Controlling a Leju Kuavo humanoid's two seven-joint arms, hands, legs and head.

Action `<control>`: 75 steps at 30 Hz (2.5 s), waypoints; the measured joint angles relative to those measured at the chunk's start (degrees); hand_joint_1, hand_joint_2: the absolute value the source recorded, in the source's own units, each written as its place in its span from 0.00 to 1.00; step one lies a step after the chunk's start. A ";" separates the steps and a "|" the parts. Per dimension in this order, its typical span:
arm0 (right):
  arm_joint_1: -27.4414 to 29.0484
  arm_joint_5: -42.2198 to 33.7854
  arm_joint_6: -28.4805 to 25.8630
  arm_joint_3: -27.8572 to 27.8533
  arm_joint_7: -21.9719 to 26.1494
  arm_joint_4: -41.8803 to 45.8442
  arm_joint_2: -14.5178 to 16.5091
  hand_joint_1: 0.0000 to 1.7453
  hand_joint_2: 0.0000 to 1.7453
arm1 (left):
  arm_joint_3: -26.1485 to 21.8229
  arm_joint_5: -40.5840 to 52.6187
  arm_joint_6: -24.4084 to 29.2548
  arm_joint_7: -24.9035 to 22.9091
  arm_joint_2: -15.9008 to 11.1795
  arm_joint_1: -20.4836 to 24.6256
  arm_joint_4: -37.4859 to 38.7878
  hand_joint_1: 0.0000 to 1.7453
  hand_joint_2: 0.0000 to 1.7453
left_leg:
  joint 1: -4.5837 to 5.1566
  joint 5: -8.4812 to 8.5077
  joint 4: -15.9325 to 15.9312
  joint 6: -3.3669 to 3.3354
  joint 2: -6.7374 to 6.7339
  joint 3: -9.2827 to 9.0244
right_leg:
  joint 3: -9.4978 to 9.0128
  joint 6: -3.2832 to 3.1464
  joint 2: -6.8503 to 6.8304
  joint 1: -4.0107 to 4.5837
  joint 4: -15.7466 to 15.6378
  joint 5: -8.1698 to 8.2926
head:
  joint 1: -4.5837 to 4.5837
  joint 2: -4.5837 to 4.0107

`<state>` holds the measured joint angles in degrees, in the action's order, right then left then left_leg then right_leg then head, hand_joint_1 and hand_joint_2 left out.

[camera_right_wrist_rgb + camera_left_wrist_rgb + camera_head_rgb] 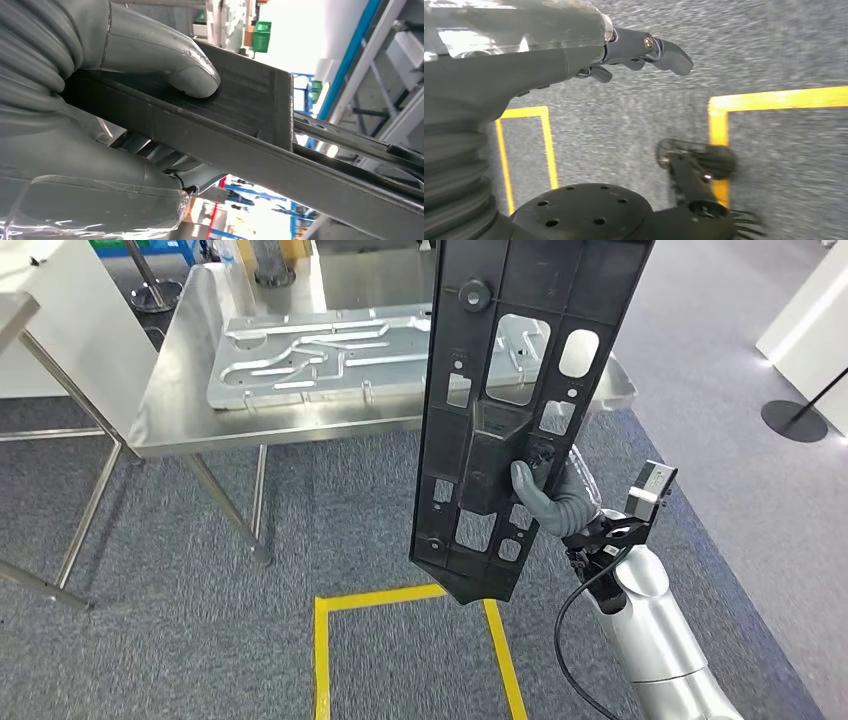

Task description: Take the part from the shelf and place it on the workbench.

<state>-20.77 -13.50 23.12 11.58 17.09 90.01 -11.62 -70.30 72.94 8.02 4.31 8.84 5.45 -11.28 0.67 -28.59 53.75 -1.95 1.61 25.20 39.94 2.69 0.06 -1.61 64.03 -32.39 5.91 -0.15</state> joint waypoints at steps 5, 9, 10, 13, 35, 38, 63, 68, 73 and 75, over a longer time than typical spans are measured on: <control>0.02 0.21 -0.05 0.00 -0.04 0.30 0.14 0.97 1.00 | -0.03 0.03 0.00 -0.03 -0.08 0.21 0.00 0.00 1.00 | -0.08 -3.60 1.85 1.39 -0.10 -3.48 | -1.36 -1.64 -0.44 0.30 -6.35 11.85 | 0.03 0.00; -0.39 0.26 0.01 -0.09 -0.02 1.05 -0.24 0.97 1.00 | -0.03 0.00 -0.14 -0.25 0.03 0.50 0.00 0.00 1.00 | -0.52 -4.09 14.27 2.34 -0.75 3.64 | -3.48 -3.18 -0.19 0.54 -6.37 10.14 | 0.03 0.00; -0.37 0.26 0.14 -0.06 -0.06 1.06 -0.27 0.97 1.00 | -0.04 -0.10 -0.15 -0.37 0.08 0.44 0.00 0.00 1.00 | -0.53 -6.22 17.54 2.46 -0.83 6.31 | -4.11 -3.32 -0.18 0.61 -6.37 9.55 | 0.04 0.00; -0.57 0.18 0.73 0.07 -0.19 0.93 -0.28 0.97 1.00 | -0.10 -0.45 -0.15 -0.55 0.17 0.25 0.01 0.00 1.00 | -0.34 -10.34 18.67 1.93 -0.98 10.93 | -6.37 -3.44 -0.13 0.90 -6.39 7.64 | 0.03 0.00; -4.09 -0.67 0.75 0.43 0.41 -1.93 0.29 0.97 1.00 | -0.25 -0.50 -0.13 -0.17 0.47 0.18 0.00 0.00 1.00 | 0.72 -0.74 2.95 0.61 -0.67 2.31 | -1.83 -2.07 0.20 0.83 -5.69 10.45 | -0.05 0.00; -4.73 -0.71 0.74 0.13 0.64 -2.02 0.10 0.97 1.00 | -0.25 -0.28 -0.15 -0.04 0.48 0.25 0.00 0.00 1.00 | 0.38 -0.34 8.75 1.44 -0.89 5.14 | -3.42 -3.07 0.20 0.57 -6.15 9.48 | -0.04 0.00; -35.14 24.92 -0.39 4.22 8.80 -30.55 1.93 0.97 1.00 | -0.24 -0.67 -1.87 3.78 0.59 0.62 0.02 0.00 1.00 | 1.24 4.47 4.83 -0.65 -1.58 10.08 | -2.30 -2.20 0.52 1.48 -3.36 8.40 | -0.05 0.00; -49.93 44.78 -14.24 13.70 6.34 -46.79 2.07 0.97 1.00 | 0.03 -0.03 -1.37 4.73 0.49 0.85 0.00 0.00 1.00 | 1.22 3.09 6.42 0.64 -1.47 10.84 | -3.47 -3.25 0.36 1.13 -5.55 8.75 | -0.01 0.00; -57.32 63.71 -24.53 25.18 -0.31 -57.16 1.75 0.97 1.00 | 0.12 -0.69 -0.76 6.27 0.45 0.96 0.00 0.00 1.00 | -0.93 -1.88 20.78 2.86 -1.52 18.20 | -4.55 -3.37 0.05 0.63 -5.94 8.24 | 0.02 0.00; -58.64 70.88 -26.75 30.55 -3.20 -60.54 1.67 0.97 1.00 | 0.12 -0.98 -0.64 6.60 0.44 0.98 0.00 0.00 1.00 | -1.72 1.47 17.37 3.60 -1.61 17.09 | -5.11 -2.81 0.07 0.24 -5.71 7.65 | 0.02 0.00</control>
<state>-79.41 57.38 -3.63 42.13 13.89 29.47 -9.96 -70.18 71.95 7.38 10.90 9.28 6.42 -11.28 -1.05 -27.13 71.12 1.66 0.00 42.29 34.83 -0.12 0.13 -1.38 58.33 -24.74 5.92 -0.15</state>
